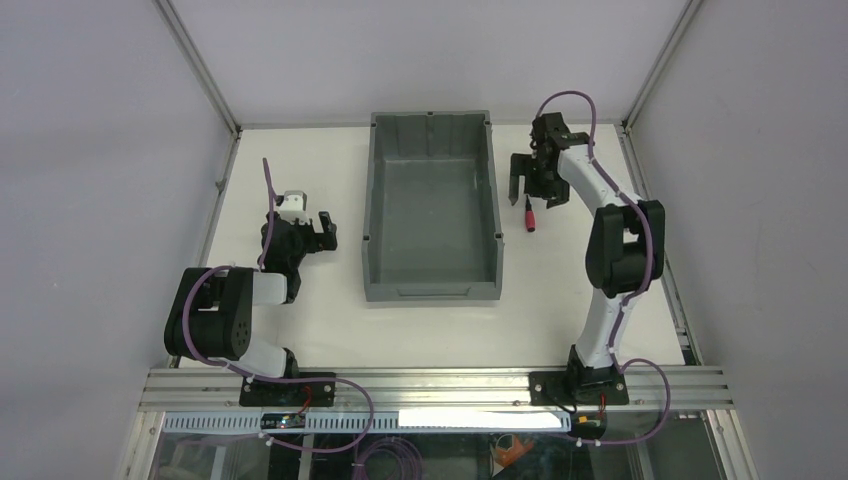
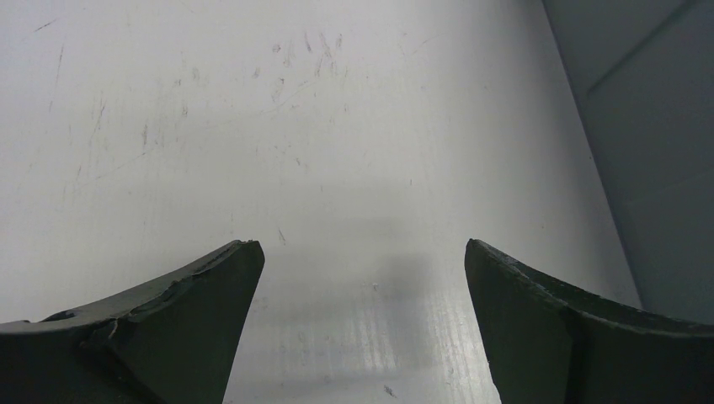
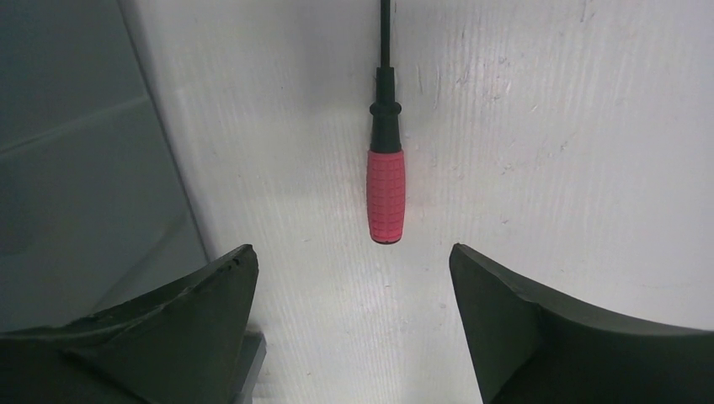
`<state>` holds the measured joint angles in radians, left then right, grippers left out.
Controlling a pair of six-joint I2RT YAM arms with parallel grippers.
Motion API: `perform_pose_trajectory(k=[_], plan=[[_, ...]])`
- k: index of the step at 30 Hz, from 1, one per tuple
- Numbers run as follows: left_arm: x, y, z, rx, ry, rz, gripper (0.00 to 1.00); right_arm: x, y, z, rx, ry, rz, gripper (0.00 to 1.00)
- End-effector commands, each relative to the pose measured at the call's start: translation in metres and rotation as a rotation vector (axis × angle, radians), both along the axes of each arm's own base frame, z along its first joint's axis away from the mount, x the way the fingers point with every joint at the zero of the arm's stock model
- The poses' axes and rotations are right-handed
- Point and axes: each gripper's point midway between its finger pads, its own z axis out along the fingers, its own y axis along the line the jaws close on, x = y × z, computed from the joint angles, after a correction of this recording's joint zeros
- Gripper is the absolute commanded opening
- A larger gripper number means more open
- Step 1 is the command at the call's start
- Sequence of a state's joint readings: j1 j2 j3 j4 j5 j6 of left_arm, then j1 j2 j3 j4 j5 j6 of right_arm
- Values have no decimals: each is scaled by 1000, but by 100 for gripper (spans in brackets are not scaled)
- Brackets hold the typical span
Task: Put the screwdriver in the bin
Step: Pick up the screwdriver from the center of the board.
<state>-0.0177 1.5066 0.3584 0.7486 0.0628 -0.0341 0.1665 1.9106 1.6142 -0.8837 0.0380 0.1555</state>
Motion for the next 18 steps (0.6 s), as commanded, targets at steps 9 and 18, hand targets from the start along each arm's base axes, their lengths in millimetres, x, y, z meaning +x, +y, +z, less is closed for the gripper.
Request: perform_pose_trajectory(k=[9,18], plan=[[13,-1,23,2,-90,-20,99,10,-10,-46,-54,68,-20,80],[13,-1,23,2,-91,-19,99,12,-12,-66,-65,94,-25,63]])
